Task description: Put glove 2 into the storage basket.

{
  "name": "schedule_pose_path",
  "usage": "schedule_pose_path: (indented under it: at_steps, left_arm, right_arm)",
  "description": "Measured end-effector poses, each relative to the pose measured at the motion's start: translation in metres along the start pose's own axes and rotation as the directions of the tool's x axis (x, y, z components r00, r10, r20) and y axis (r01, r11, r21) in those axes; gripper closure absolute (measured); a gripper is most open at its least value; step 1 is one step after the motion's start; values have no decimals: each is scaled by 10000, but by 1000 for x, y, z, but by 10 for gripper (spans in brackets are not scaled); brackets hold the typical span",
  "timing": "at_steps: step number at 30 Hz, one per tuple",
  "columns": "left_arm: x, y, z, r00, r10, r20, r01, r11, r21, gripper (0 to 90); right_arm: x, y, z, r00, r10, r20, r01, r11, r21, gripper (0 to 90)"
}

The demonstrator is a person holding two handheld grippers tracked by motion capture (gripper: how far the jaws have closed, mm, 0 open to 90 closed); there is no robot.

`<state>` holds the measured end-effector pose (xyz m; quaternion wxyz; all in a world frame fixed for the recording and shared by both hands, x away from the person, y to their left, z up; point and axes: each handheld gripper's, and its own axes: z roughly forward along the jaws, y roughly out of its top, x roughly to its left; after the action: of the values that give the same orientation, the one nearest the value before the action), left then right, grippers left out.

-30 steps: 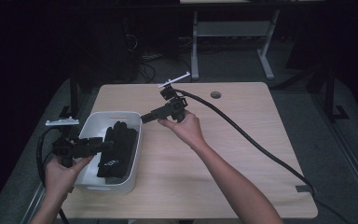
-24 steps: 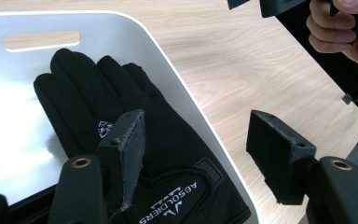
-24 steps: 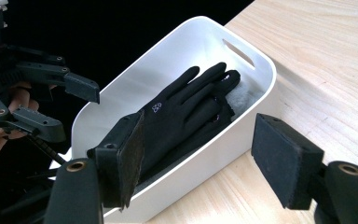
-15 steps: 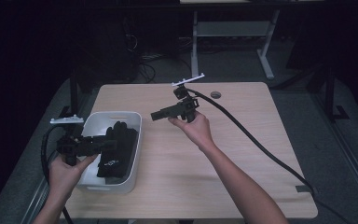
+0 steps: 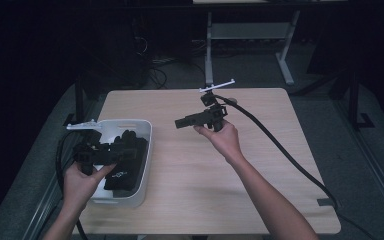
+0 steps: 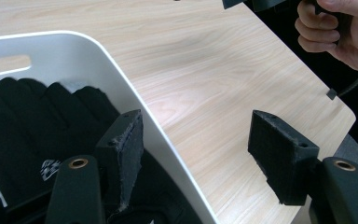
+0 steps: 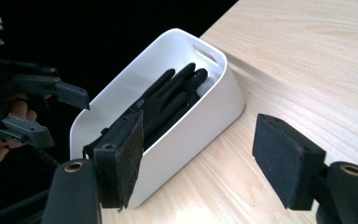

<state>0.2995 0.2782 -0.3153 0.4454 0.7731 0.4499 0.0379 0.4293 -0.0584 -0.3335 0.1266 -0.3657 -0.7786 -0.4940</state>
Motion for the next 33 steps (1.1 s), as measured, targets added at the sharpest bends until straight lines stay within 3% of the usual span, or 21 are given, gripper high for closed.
schedule_pose_path:
  at_steps: [2, 5, 9, 10, 13, 14, 16, 19, 21, 33]
  left_arm:
    - [-1, 1, 1, 10000, 29, 35, -29, 10000, 39, 351]
    - [-6, 4, 6, 9999, 95, 122, -95, 9999, 44, 347]
    - [-10, 6, 10, 9996, 213, 179, -214, 9997, 66, 345]
    - [-12, 7, 12, 9995, 233, 212, -235, 9997, 80, 342]
    - [-14, 9, 14, 9993, 279, 247, -282, 9996, 103, 341]
    - [-15, 9, 16, 9992, 306, 268, -310, 9995, 116, 340]
    - [-18, 10, 19, 9990, 341, 300, -346, 9993, 147, 339]
    - [-21, 12, 22, 9984, 424, 373, -430, 9990, 158, 338]
    - [-24, 14, 25, 9980, 495, 406, -504, 9985, 205, 338]
    - [-39, 20, 40, 9954, 695, 666, -714, 9971, 271, 333]
  right_arm:
    - [-1, -1, -2, 9999, 101, -69, -101, 9999, -63, 335]
    - [-3, -4, -8, 9997, 39, 223, -42, 9999, 112, 327]
    - [-7, -7, -14, 9997, 251, -35, -251, 9995, -193, 329]
    - [-8, -9, -17, 9996, 210, 196, -209, 9998, -46, 323]
    - [-9, -11, -20, 9996, 239, 173, -237, 9996, -136, 327]
    - [-11, -14, -23, 9990, 439, 73, -438, 9988, -205, 327]
    - [-14, -16, -26, 9988, 368, 319, -365, 9993, -100, 320]
    - [-16, -20, -32, 9983, 570, 106, -566, 9979, -306, 324]
    - [-19, -23, -36, 9980, 548, 322, -543, 9984, -171, 318]
    - [-35, -43, -63, 9939, 1048, 355, -1023, 9925, -663, 319]
